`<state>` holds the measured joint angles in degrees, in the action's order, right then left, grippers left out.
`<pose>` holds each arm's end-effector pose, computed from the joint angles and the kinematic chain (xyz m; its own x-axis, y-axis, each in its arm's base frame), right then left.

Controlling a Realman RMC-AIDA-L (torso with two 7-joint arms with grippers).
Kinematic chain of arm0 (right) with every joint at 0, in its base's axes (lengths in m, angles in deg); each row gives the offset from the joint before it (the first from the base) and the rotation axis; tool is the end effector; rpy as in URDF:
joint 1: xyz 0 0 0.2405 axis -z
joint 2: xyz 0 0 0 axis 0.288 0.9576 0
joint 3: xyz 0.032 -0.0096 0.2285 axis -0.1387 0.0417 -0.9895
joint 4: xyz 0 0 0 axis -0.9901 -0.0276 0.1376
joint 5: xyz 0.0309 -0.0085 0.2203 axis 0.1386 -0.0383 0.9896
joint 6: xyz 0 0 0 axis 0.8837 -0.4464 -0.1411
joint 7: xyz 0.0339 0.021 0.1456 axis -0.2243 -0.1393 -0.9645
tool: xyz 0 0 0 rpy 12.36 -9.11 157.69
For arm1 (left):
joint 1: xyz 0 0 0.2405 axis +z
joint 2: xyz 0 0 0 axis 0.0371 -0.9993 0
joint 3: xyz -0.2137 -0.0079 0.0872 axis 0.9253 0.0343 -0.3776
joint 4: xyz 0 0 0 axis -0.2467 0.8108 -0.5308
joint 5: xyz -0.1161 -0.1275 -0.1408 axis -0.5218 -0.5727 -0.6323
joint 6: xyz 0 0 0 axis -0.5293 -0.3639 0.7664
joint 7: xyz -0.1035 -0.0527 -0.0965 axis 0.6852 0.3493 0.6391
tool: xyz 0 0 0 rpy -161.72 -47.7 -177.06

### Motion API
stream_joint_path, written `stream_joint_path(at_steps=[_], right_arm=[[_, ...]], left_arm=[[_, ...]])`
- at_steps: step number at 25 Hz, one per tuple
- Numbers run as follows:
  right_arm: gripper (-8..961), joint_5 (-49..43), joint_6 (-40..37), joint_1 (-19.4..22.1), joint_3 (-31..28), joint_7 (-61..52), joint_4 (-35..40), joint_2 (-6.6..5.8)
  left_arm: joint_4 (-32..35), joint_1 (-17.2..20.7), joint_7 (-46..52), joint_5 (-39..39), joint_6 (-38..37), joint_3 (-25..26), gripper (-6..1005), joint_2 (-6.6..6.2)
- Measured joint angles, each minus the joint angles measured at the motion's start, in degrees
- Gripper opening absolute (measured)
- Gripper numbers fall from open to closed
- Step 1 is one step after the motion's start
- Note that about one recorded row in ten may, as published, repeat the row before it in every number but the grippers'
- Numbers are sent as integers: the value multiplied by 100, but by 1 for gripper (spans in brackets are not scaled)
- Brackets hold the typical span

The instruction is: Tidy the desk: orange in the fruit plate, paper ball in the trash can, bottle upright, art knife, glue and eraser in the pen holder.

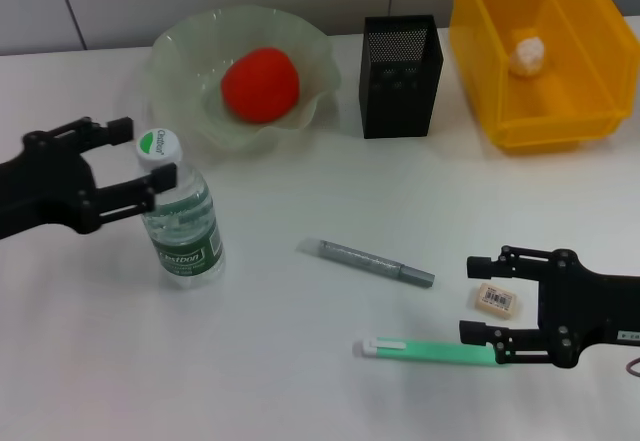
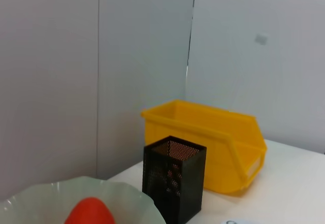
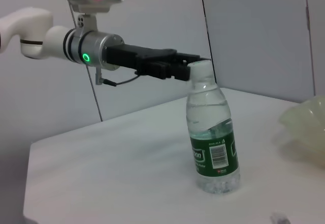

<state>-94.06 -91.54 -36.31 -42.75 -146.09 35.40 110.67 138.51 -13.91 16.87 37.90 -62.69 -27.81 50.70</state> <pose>0.3012 0.2465 0.0144 0.8059 -0.2483 -0.5375 -0.3771 -0.9151 -0.1427 -0.2326 0.3202 0.0477 0.8152 0.2063 0.5412 0.4389 -0.8298 -0.3447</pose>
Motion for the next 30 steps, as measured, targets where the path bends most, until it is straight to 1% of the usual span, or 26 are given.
stream_joint_path(at_steps=[1,3,5,6,7,9,11,12,14,15,16,17,19,20,21,22,23,25,26,29,30], right_arm=[[761,0,0,0,0,0,0,0],[761,0,-6,2,0,0,0,0],[761,32,-10,-11,1,-61,0,0],[762,32,-10,-11,1,-61,0,0],[762,52,-15,-22,0,-125,9,0],[762,70,-25,-47,0,-237,36,0],[762,71,-32,-67,0,-341,101,0],[762,71,-36,-73,0,-386,153,0],[762,84,-42,-75,-1,-429,240,1],[762,138,-47,-92,1,-493,300,5],[762,138,-47,-92,1,-493,300,5],[762,190,-49,-114,15,-604,393,6],[761,204,-51,-125,28,-681,454,6],[761,214,-56,-149,49,-862,593,7],[761,214,-56,-149,49,-862,593,7],[761,215,-61,-159,61,-953,663,9],[761,215,-65,-162,66,-1041,742,9],[761,220,-79,-163,66,-1243,970,9],[761,220,-79,-163,66,-1243,970,9],[761,225,-96,-178,71,-1552,1232,9],[762,224,-132,-206,88,-1859,1496,10]], left_arm=[[47,28,0,-2,-103,111,715,-1],[65,43,0,-3,-157,172,800,-3],[27,89,-59,25,-657,764,795,-38],[27,89,-59,25,-657,764,795,-38],[-212,101,-302,57,-1023,1153,795,-65],[-435,114,-545,66,-1292,1380,795,-109],[-861,133,-908,66,-1650,1614,795,-240],[-1218,144,-1127,69,-1839,1671,795,-363],[-1693,134,-1345,69,-1997,1668,794,-537],[-1892,122,-1455,72,-2056,1658,794,-604],[-2252,104,-1677,110,-2161,1649,794,-701],[-2361,97,-1781,141,-2200,1652,794,-723],[-2544,109,-2020,277,-2248,1675,794,-732],[-2572,140,-2162,430,-2250,1695,794,-680],[-2572,140,-2162,430,-2250,1695,794,-680],[-2576,162,-2289,563,-2255,1704,794,-609],[-2576,162,-2289,563,-2255,1704,794,-609],[-2590,162,-2373,655,-2268,1691,795,-531],[-2590,162,-2373,655,-2268,1691,795,-531],[-2600,146,-2414,663,-2268,1672,795,-477],[-2612,126,-2428,675,-2253,1670,795,-452]])
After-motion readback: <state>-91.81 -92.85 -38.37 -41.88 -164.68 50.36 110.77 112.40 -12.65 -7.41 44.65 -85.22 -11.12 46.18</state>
